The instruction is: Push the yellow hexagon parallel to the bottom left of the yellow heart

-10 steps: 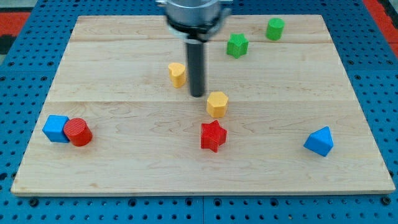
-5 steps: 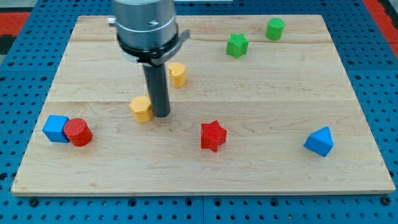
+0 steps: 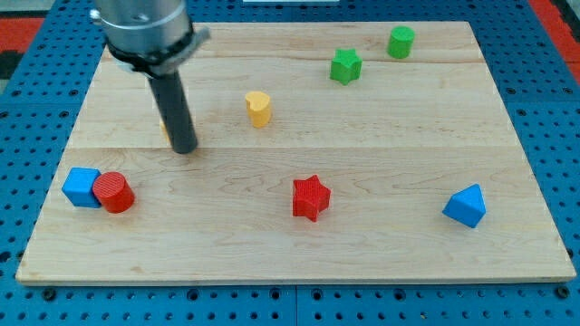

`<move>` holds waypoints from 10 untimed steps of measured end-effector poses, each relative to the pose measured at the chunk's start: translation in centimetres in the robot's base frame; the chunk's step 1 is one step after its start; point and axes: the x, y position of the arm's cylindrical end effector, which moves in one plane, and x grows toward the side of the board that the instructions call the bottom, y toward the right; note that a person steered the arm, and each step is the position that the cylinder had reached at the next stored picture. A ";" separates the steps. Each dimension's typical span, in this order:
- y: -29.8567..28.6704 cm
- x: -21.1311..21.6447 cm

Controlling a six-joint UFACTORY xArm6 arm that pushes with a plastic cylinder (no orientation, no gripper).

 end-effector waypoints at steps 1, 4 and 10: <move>0.4 -0.2; -1.1 -6.4; -1.3 -0.3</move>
